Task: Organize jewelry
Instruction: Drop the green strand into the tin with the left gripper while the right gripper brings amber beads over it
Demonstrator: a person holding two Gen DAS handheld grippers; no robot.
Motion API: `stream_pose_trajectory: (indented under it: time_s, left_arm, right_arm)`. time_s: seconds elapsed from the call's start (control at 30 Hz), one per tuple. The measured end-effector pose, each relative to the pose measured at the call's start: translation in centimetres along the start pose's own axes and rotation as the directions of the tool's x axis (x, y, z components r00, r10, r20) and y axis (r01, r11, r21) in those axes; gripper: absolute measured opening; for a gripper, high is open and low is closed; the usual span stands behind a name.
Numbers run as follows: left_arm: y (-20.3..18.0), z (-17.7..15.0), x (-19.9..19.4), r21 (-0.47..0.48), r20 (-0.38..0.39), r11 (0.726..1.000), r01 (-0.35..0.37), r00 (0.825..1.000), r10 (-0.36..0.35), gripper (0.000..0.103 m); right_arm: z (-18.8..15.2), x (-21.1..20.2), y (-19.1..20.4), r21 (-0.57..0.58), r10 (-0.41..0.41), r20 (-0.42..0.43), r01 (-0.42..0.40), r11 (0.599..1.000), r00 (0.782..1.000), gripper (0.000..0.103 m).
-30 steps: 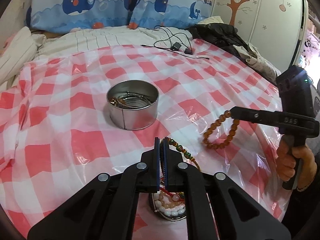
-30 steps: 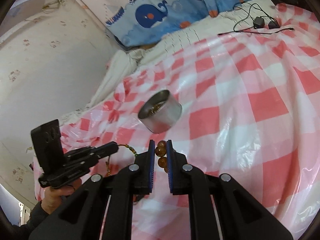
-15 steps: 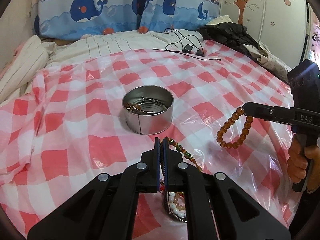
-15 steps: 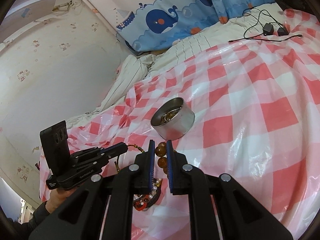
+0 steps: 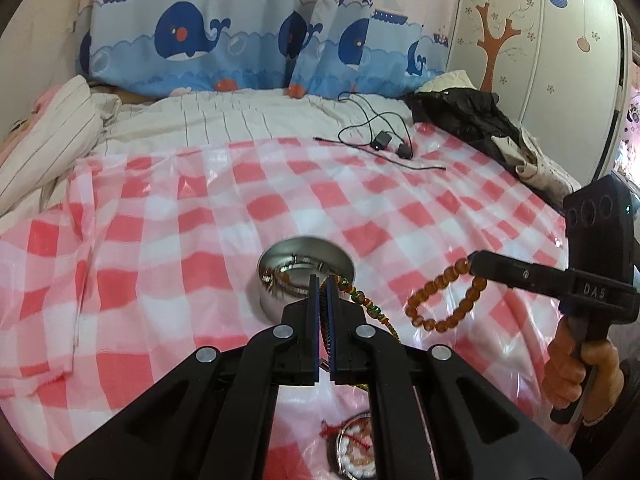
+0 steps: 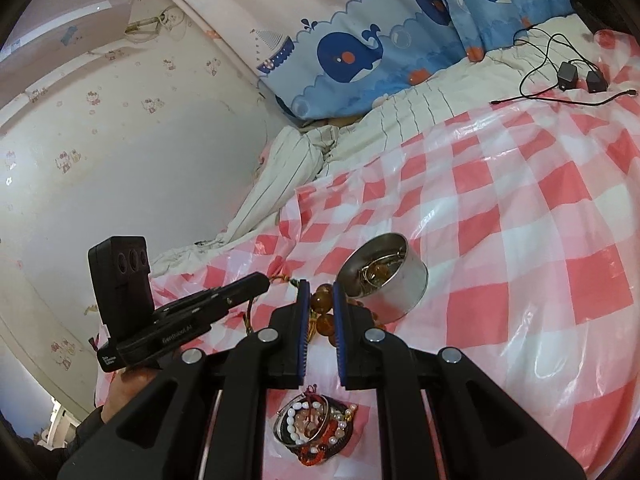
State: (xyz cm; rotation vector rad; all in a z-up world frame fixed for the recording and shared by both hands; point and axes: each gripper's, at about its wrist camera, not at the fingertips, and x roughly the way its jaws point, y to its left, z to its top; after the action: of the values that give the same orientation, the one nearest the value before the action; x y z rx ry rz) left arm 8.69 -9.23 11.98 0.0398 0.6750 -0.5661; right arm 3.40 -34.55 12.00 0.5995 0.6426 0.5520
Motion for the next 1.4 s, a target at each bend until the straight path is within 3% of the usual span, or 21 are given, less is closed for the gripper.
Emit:
stream_pose_trajectory:
  time_s: [0.4, 0.73, 0.8, 0.9, 1.1, 1.4]
  left_arm:
    - [-0.1, 1.4, 1.9, -0.008, 0.005, 1.000, -0.012, 1.000, 0.012, 0.003]
    - [2.8, 2.5, 6.9, -0.118, 0.009, 0.993, -0.020, 1.000, 0.021, 0.003]
    - [3.3, 2.6, 9.1, -0.131, -0.032, 0.991, -0.030, 0.999, 0.026, 0.004]
    - [4.0, 1.8, 12.6, -0.097, -0.167, 0.989, -0.108, 0.982, 0.091, 0.012]
    - [4.6, 0.7, 8.5, -0.085, -0.108, 0.987, -0.137, 0.986, 0.127, 0.039]
    - [3.3, -3.1, 1.9, -0.046, -0.115, 0.987, -0.154, 0.982, 0.148, 0.054]
  right_arm:
    - [3.0, 0.4, -0.8, 0.021, 0.043, 0.039, -0.044, 0.999, 0.998, 0.012]
    - [6.0, 4.3, -0.7, 0.013, 0.093, 0.019, -0.093, 0.996, 0.995, 0.012]
    - [6.3, 5.4, -0.4, 0.003, 0.092, 0.008, -0.092, 0.996, 0.996, 0.012]
    - [6.1, 7.8, -0.6, -0.010, 0.064, -0.031, -0.064, 0.998, 0.997, 0.012]
    - [4.0, 12.0, -2.7, -0.002, -0.080, -0.197, 0.081, 0.997, 0.977, 0.015]
    - [1.2, 6.6, -2.7, 0.005, -0.164, -0.165, 0.167, 0.986, 0.973, 0.024]
